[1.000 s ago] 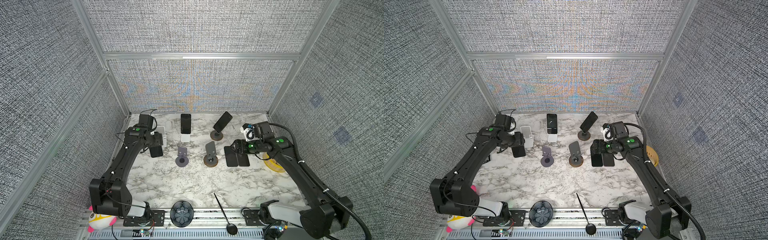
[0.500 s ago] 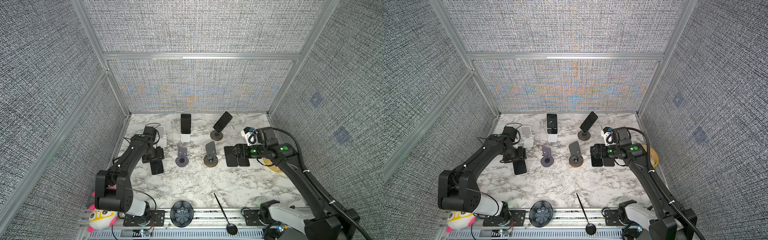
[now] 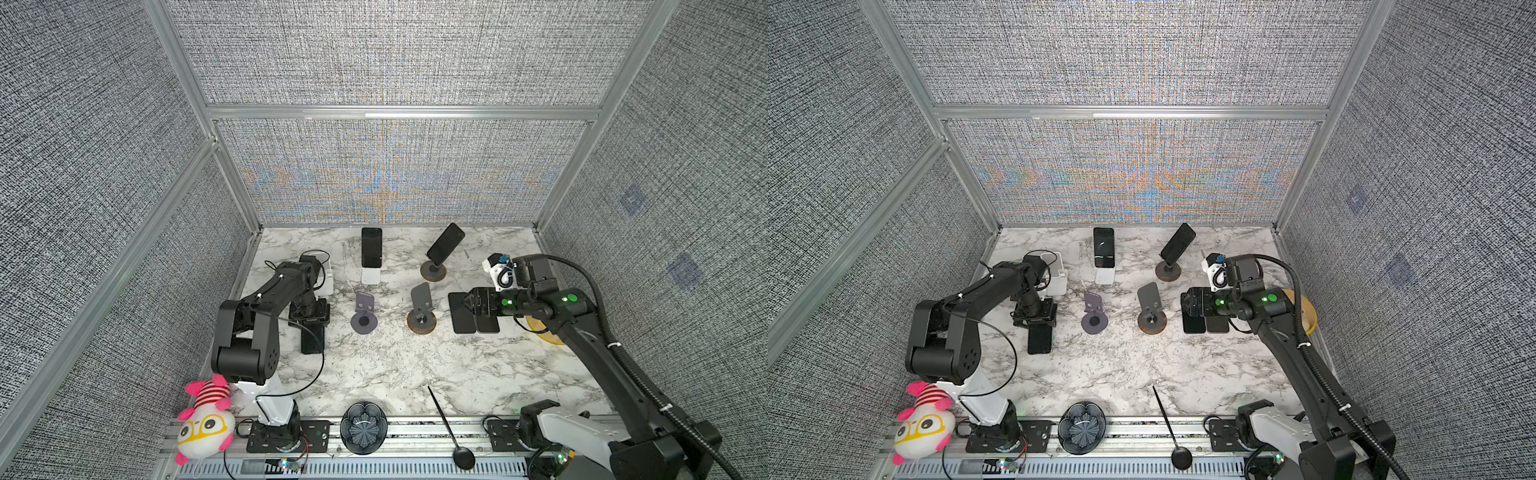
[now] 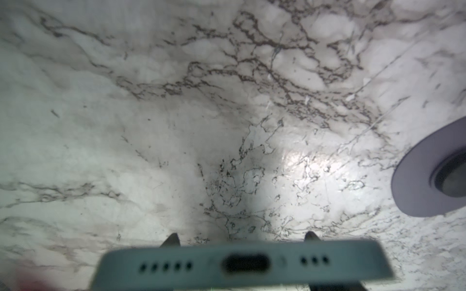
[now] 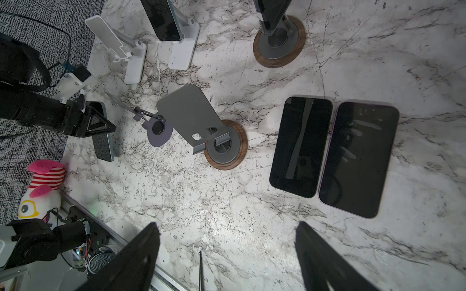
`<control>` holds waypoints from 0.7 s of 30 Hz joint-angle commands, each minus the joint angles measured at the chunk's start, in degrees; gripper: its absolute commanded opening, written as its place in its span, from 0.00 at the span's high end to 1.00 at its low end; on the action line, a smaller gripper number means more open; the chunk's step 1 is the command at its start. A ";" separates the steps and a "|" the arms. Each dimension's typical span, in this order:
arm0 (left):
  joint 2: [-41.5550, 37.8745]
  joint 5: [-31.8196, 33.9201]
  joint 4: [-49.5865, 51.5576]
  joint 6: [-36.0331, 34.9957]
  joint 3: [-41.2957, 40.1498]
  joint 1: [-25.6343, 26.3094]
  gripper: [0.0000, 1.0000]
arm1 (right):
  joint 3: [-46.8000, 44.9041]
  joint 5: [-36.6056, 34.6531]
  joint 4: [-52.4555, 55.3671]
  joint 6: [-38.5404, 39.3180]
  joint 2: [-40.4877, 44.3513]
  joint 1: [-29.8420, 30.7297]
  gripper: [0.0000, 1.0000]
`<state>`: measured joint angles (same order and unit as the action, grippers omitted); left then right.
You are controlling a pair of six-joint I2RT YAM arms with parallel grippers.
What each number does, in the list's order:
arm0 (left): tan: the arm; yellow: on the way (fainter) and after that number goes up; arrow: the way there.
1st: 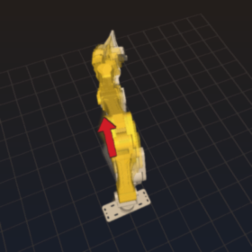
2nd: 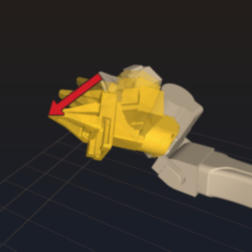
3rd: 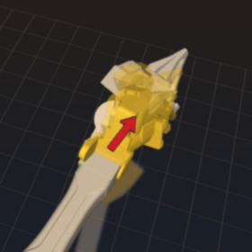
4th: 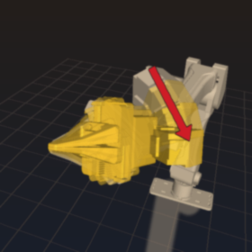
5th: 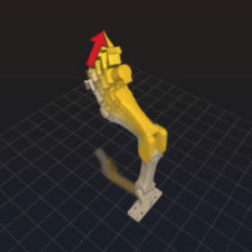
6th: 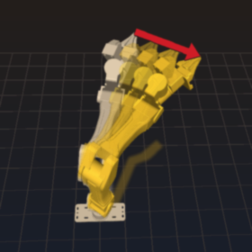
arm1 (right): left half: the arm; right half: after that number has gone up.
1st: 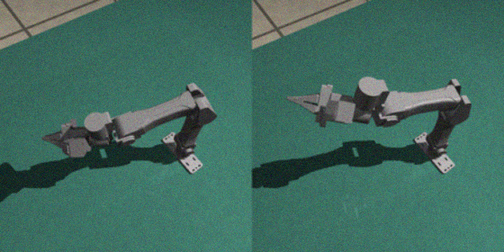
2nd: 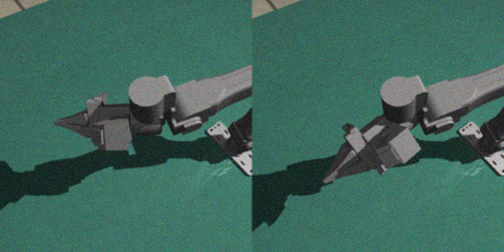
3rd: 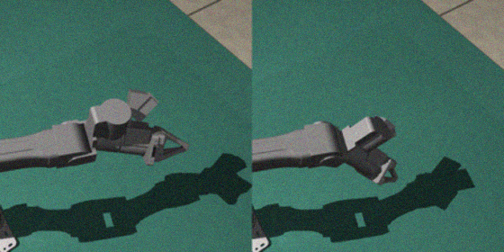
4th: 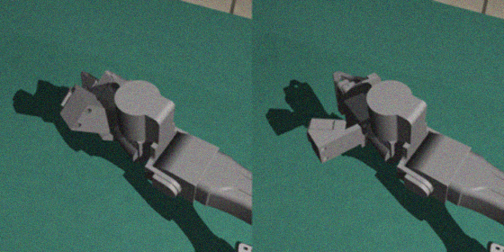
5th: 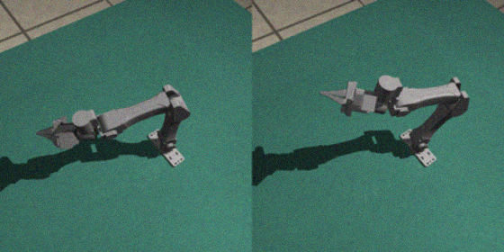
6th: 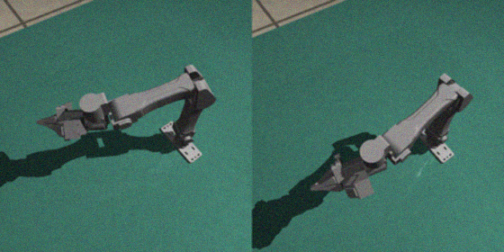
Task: Remove the phone from the phone stand
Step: Place the phone at the middle-left of the table.
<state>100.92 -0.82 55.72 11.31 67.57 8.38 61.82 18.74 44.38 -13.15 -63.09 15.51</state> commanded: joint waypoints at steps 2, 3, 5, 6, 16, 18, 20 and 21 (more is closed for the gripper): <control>2.92 3.92 1.93 -2.43 1.91 -1.36 0.97 | -0.29 -0.96 0.27 0.55 1.04 0.01 0.15; 3.28 4.37 1.78 -2.48 2.24 -1.64 0.97 | -0.38 -1.20 0.34 0.53 1.27 0.05 0.15; 3.83 5.02 1.20 -2.86 2.74 -2.36 0.97 | -0.39 -1.71 0.65 0.91 1.63 -0.03 0.15; 3.93 4.77 0.62 -3.20 2.70 -2.66 0.97 | -0.30 -1.93 0.92 1.01 1.79 -0.03 0.15; 8.94 1.62 -3.52 -4.70 3.93 -4.38 0.91 | -0.45 -2.90 2.18 1.63 4.42 -0.05 0.15; 9.93 1.14 -4.42 -4.56 4.06 -4.35 0.91 | -0.22 -3.29 2.92 1.89 4.84 -0.07 0.15; 10.74 1.53 -4.74 -4.53 4.15 -4.34 0.91 | -0.12 -3.86 3.47 1.83 5.43 -0.10 0.15; 11.08 2.03 -4.88 -4.32 4.07 -4.41 0.90 | -0.20 -4.05 3.68 1.89 5.83 -0.07 0.15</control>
<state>110.63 0.56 53.98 6.48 71.99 3.97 61.43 15.64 46.54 -11.84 -57.91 15.42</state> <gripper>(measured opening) 0.739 0.852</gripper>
